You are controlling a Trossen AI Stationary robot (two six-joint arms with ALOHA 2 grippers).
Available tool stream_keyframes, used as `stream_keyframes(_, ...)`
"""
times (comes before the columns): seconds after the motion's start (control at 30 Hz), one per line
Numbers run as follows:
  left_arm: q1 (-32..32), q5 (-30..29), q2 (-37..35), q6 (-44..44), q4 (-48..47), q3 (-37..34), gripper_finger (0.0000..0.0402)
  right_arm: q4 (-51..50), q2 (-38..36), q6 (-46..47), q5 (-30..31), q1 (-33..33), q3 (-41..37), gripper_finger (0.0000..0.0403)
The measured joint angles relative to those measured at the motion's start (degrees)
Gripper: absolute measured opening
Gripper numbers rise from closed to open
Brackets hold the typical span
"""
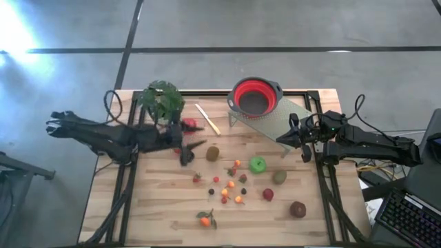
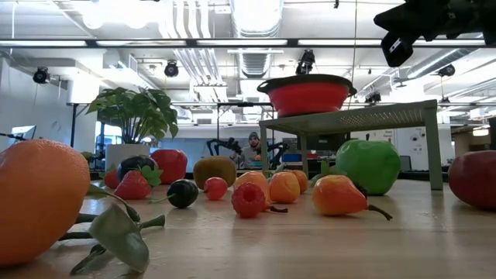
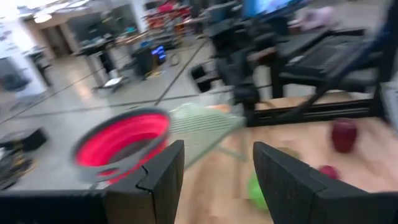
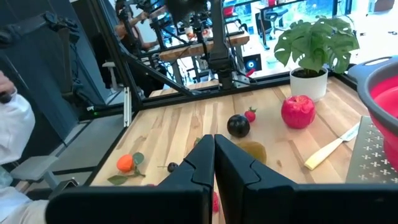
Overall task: Pick & Place Fruit
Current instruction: Put the green apple into the red gray colander on the shelf
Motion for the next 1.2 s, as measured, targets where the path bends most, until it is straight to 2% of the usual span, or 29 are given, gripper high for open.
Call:
stream_keyframes(0.2, -7.78, -0.16, 0.2, 0.01, 6.21, -6.18, 0.0197, 0.06, -0.01, -0.18, 0.02, 0.01, -0.36, 0.0008)
stream_keyframes(0.33, -10.83, -0.13, 0.2, -0.26, 9.3, -9.43, 0.0197, 0.02, 0.0, -0.18, 0.02, 0.02, -0.69, 0.0009)
stream_keyframes(0.77, -12.1, 2.21, 0.2, -5.25, 8.97, -13.71, 0.0197, 0.19, 2.48, 0.89, 0.68, 1.5, -0.79, 0.0008)
stream_keyframes(0.93, -12.1, 2.26, 0.2, -7.8, 6.5, -13.72, 0.0197, 0.62, 5.2, 0.0, 4.91, 3.91, -0.81, 0.0008)
stream_keyframes(1.13, -12.1, 2.23, 0.2, -10.44, 2.78, -13.72, 0.0197, 0.56, 7.17, -0.14, 5.59, 8.17, 0.12, 0.0008)
stream_keyframes(1.2, -12.1, 2.22, 0.2, -10.57, 2.02, -13.72, 0.0197, 0.55, 7.19, -0.1, 8.24, 10.21, 0.62, 0.0008)
